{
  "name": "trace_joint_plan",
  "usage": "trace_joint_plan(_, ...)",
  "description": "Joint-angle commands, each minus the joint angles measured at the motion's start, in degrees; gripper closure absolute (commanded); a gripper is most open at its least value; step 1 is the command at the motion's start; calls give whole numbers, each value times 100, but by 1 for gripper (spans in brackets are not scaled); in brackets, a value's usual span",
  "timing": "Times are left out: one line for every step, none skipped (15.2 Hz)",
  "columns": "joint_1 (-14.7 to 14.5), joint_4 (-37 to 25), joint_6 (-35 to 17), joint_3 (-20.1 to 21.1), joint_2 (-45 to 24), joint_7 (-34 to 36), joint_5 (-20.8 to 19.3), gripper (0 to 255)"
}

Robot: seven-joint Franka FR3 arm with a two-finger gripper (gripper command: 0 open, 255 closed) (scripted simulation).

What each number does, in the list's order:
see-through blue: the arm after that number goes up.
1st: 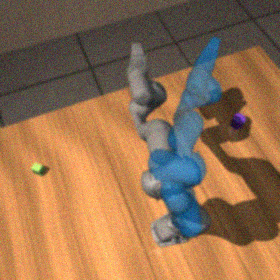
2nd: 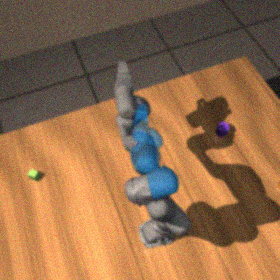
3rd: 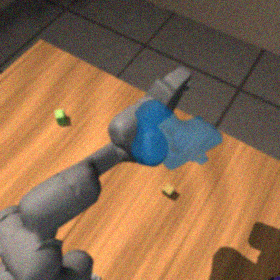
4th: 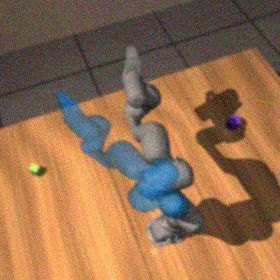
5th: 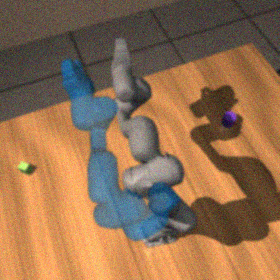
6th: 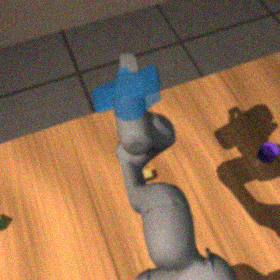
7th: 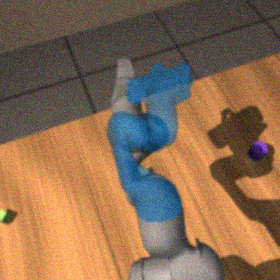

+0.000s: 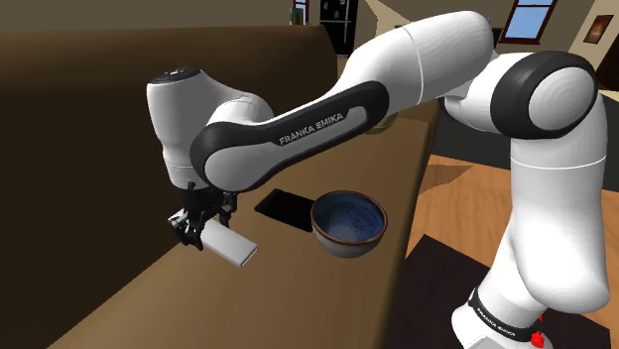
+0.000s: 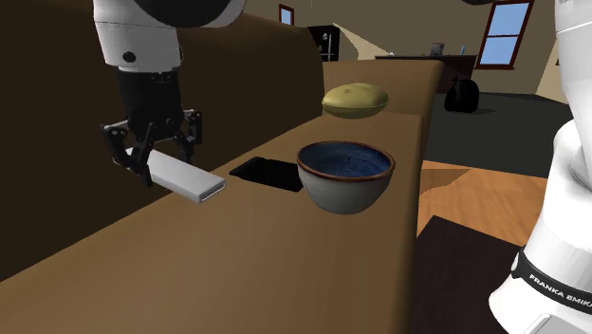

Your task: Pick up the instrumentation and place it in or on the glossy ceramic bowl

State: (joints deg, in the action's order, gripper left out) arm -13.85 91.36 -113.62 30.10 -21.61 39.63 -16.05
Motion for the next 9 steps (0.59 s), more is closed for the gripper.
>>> trace_joint_plan(-3,-127,159,15,40,-30,33,255)
trace_joint_plan(-5,-186,229,21,54,-42,45,255)
trace_joint_plan(-8,-247,299,26,66,-54,56,255)
trace_joint_plan(-11,-310,370,31,77,-66,66,255)
trace_joint_plan(-15,-374,442,36,86,-77,76,255)
trace_joint_plan(-20,-441,514,40,94,-88,84,255)
trace_joint_plan(-26,-509,587,44,101,-99,92,255)
trace_joint_plan(-32,-580,661,48,106,-109,99,255)
trace_joint_plan(-38,-652,735,52,109,-119,105,255)
